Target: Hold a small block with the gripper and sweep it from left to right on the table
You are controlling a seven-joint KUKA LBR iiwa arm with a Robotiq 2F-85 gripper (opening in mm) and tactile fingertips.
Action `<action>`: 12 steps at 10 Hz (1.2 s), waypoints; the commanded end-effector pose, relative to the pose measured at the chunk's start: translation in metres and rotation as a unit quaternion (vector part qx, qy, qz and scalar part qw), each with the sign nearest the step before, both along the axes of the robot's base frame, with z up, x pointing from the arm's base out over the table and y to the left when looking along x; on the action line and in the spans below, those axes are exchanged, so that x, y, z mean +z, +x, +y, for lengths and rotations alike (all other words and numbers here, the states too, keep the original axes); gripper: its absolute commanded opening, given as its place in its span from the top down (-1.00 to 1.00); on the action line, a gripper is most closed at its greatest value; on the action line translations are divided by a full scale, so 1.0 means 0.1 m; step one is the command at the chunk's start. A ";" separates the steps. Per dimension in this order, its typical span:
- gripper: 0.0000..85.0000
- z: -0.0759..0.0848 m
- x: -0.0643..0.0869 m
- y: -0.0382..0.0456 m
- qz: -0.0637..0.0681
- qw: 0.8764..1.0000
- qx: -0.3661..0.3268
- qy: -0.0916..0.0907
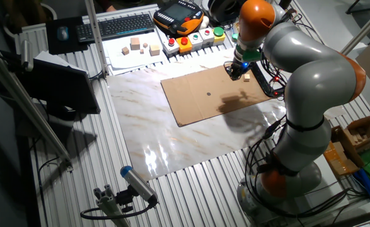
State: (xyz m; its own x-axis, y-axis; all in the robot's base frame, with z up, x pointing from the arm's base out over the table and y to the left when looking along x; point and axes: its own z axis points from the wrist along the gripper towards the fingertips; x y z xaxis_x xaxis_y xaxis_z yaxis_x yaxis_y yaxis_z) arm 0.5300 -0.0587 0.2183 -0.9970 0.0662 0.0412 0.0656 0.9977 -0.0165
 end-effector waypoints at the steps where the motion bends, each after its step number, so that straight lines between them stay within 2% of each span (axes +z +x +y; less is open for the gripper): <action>1: 0.98 -0.06 0.00 0.004 0.000 1.000 0.002 0.001; 5: 0.98 -0.21 0.01 -0.007 0.012 1.000 -0.016 0.002; 7: 0.98 -0.32 -0.01 -0.023 0.008 1.000 -0.010 0.001; 9: 0.98 -0.48 -0.11 -0.031 0.001 1.000 -0.001 0.000; 12: 0.98 -0.75 -0.36 -0.006 -0.004 1.000 0.001 0.002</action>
